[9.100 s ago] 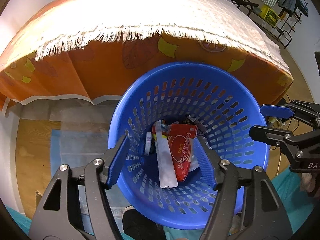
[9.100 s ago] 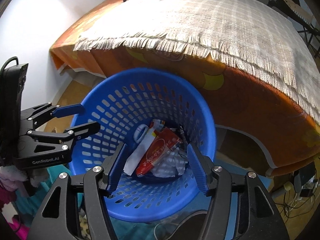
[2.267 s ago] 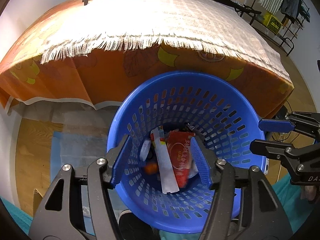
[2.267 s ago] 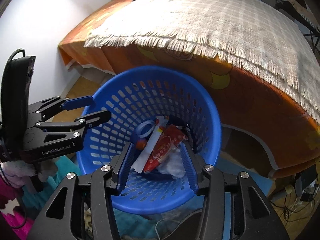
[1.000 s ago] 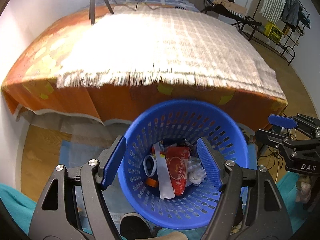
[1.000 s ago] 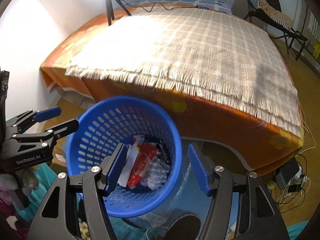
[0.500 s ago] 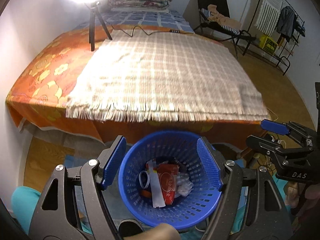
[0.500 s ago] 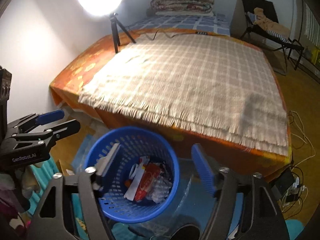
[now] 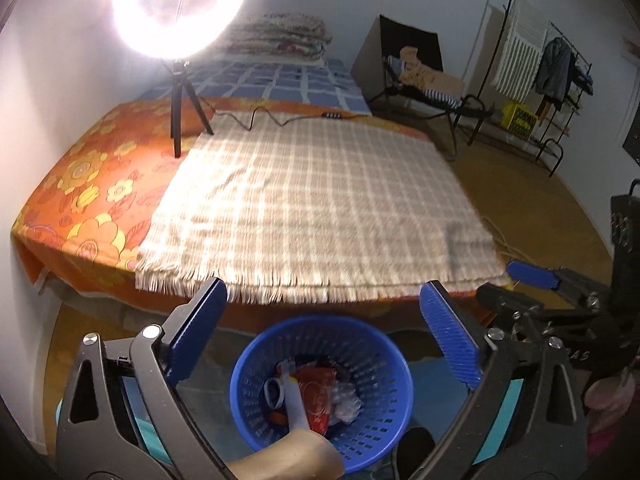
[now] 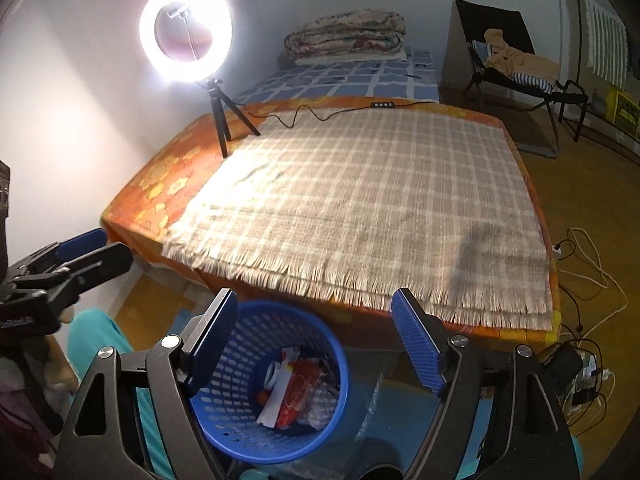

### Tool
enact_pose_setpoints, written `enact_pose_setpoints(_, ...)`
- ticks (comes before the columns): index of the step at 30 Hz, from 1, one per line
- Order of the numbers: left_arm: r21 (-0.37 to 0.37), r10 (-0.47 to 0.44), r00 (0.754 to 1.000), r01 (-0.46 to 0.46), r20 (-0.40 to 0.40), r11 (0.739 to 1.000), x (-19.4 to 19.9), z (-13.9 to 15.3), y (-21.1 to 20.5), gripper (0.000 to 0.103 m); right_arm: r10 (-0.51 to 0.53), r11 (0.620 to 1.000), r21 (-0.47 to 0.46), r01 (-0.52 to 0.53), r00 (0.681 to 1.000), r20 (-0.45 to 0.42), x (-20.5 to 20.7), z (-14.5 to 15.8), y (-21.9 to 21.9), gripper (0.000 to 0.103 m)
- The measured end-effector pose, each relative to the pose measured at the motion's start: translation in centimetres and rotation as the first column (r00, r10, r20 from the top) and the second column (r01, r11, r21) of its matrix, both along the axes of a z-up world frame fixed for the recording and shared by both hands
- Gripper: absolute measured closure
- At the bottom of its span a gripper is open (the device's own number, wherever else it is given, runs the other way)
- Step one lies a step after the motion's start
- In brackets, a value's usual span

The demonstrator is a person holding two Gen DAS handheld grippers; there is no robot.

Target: Collect trash

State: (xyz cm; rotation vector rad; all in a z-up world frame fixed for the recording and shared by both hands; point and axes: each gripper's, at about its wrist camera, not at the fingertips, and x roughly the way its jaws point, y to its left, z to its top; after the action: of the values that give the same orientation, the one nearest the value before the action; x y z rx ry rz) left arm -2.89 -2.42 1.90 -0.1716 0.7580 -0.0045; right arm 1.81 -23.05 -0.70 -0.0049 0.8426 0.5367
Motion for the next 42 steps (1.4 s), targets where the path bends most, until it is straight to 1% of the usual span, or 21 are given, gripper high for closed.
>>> enact_pose_setpoints(6, 0.007, 0.008, 1.000, -0.008, 0.010, 1.000, 0.1, 0.9, -0.2, 0.002, -0.007, 1.000, 0.010, 0.007, 1.000, -0.009, 0.4, 0.1, -0.4, 0.024)
enact_pose_setpoints(11, -0.001, 0.007, 1.000, -0.007, 0.011, 1.000, 0.2, 0.9, -0.2, 0.002, -0.013, 1.000, 0.015, 0.013, 1.000, -0.017, 0.6, 0.1, -0.4, 0.024)
enact_pose_setpoints(42, 0.007, 0.015, 0.999, -0.015, 0.030, 1.000, -0.2, 1.5, -0.4, 0.002, -0.033, 0.999, 0.037, 0.035, 0.999, -0.034, 0.1, 0.1, -0.2, 0.024)
